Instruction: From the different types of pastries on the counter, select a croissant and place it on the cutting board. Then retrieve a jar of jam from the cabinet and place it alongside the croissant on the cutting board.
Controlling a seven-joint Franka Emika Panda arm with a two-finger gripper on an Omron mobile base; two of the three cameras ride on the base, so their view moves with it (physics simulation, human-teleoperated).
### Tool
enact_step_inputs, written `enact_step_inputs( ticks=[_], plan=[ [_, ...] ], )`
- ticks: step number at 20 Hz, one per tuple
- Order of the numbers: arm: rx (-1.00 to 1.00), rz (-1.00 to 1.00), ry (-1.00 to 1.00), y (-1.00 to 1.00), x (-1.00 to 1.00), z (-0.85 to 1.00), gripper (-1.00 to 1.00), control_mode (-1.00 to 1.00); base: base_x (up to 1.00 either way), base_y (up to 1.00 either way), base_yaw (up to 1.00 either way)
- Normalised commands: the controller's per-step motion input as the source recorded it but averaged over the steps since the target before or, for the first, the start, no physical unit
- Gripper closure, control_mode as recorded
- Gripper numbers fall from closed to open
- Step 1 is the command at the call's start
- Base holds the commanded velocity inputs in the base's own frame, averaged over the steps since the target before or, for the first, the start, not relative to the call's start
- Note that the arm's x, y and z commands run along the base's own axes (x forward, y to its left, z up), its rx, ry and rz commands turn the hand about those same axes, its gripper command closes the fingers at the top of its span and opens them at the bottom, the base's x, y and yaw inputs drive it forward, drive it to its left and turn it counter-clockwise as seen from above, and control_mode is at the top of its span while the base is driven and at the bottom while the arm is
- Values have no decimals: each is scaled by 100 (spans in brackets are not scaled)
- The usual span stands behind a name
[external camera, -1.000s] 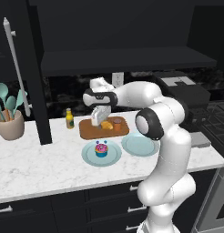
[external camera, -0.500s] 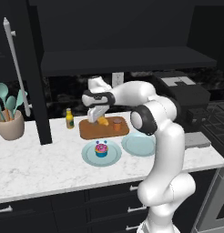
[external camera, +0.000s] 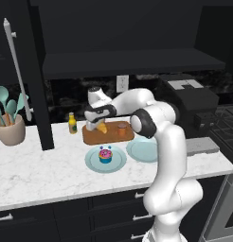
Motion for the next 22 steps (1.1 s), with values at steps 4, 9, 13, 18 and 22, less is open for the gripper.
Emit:
enact_step_inputs(
  ticks=[4,9,13,18,22],
  plan=[
    [9,-17,4,3,75,21,100,-100,0,0,0],
    [5,-8,5,0,33,21,100,-100,0,0,0],
    [0,0,4,0,0,-10,100,-100,0,0,0],
    [0,0,20,0,1,-21,100,-100,0,0,0],
    [0,0,23,0,5,-14,100,-100,0,0,0]
  ],
)
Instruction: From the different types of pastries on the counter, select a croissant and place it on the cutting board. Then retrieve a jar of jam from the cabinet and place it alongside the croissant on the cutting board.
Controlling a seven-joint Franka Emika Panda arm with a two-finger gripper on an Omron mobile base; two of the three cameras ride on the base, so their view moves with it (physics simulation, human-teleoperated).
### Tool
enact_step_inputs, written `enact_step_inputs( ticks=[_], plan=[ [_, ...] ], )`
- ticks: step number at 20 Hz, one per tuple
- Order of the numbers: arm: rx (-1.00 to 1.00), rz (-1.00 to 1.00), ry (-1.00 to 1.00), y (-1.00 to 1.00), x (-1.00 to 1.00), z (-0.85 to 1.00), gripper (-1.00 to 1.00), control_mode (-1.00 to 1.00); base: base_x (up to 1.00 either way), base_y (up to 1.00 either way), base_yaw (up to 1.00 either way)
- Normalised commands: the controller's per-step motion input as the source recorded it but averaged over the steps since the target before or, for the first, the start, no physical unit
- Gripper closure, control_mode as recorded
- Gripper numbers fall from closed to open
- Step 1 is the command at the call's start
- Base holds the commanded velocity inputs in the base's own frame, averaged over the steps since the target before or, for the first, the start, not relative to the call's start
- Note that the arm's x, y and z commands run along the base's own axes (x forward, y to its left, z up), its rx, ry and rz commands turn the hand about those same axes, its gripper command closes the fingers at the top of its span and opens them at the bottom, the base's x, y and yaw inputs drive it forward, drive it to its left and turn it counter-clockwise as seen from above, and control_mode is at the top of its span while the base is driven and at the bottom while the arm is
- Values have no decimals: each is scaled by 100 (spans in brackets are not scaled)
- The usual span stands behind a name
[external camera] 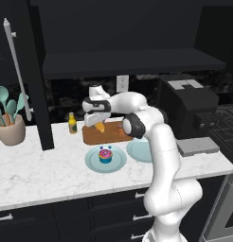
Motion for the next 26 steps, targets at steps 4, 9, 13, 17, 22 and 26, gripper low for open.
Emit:
enact_step_inputs(
  ticks=[4,9,13,17,22,26],
  plan=[
    [0,0,18,0,0,-3,100,-100,0,0,0],
    [0,0,16,0,0,-5,-100,-100,0,0,0],
    [0,0,11,0,0,-3,-100,-100,0,0,0],
    [0,0,5,0,0,0,-100,-100,0,0,0],
    [0,0,-6,9,-2,8,-100,-100,0,0,0],
    [-21,0,-54,95,-14,96,-100,-100,0,0,0]
  ],
)
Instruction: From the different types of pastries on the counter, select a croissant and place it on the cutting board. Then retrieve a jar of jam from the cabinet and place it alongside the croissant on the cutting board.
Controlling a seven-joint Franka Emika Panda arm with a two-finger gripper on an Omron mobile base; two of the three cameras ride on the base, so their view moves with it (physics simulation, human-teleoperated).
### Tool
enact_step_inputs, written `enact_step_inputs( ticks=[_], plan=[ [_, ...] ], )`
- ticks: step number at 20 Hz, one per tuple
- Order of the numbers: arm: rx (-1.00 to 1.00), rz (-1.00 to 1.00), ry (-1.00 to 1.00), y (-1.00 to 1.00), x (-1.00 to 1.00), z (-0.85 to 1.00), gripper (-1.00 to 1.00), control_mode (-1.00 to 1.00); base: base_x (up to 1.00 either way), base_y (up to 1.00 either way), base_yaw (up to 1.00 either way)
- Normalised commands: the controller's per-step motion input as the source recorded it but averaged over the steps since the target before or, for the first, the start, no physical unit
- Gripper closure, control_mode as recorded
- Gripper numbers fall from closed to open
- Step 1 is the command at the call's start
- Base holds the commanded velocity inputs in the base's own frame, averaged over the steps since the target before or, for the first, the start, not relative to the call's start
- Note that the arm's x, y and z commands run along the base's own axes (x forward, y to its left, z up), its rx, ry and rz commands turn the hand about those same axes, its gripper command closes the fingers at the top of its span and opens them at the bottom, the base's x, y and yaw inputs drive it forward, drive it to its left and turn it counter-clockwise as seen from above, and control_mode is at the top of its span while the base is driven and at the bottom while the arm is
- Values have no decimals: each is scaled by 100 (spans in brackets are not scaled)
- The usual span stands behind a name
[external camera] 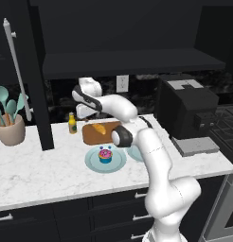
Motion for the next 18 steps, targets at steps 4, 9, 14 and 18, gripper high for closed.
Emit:
enact_step_inputs(
  ticks=[4,9,14,18],
  plan=[
    [-30,0,-62,100,-36,100,-100,-100,0,0,0],
    [-22,0,-30,32,-96,61,-100,-100,0,0,0],
    [-13,-2,0,-10,-100,-20,-100,-100,0,0,0],
    [-15,0,0,-9,-100,-27,-100,-100,0,0,0]
  ],
)
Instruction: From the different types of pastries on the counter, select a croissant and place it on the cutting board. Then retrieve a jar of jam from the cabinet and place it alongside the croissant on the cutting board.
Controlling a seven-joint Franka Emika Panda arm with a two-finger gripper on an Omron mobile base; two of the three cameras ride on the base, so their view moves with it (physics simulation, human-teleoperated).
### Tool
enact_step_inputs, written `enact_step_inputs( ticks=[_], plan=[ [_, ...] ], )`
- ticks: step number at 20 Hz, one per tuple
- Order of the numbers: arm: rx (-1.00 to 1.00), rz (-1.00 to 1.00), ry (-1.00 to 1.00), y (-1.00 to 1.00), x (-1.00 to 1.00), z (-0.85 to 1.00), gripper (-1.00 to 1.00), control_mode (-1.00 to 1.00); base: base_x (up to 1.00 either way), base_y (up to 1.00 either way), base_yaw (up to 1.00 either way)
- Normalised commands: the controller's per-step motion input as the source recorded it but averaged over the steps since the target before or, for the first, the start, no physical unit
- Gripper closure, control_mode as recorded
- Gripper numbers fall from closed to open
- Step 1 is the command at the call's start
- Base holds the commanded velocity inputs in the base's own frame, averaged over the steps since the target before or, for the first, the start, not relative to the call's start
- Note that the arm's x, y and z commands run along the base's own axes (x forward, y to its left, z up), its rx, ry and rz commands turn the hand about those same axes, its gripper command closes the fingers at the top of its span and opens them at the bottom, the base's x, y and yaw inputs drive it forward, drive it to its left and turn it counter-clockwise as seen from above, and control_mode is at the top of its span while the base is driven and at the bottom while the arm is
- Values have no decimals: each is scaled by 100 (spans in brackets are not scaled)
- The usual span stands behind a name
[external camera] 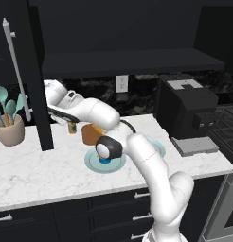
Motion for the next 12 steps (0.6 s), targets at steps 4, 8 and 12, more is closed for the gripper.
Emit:
enact_step_inputs(
  ticks=[4,8,12],
  plan=[
    [-16,0,0,-6,-100,-40,-100,-100,0,0,0],
    [-14,0,6,-31,-100,-26,-100,-100,0,0,0],
    [-12,0,20,-72,-100,1,-100,-100,0,0,0]
  ],
)
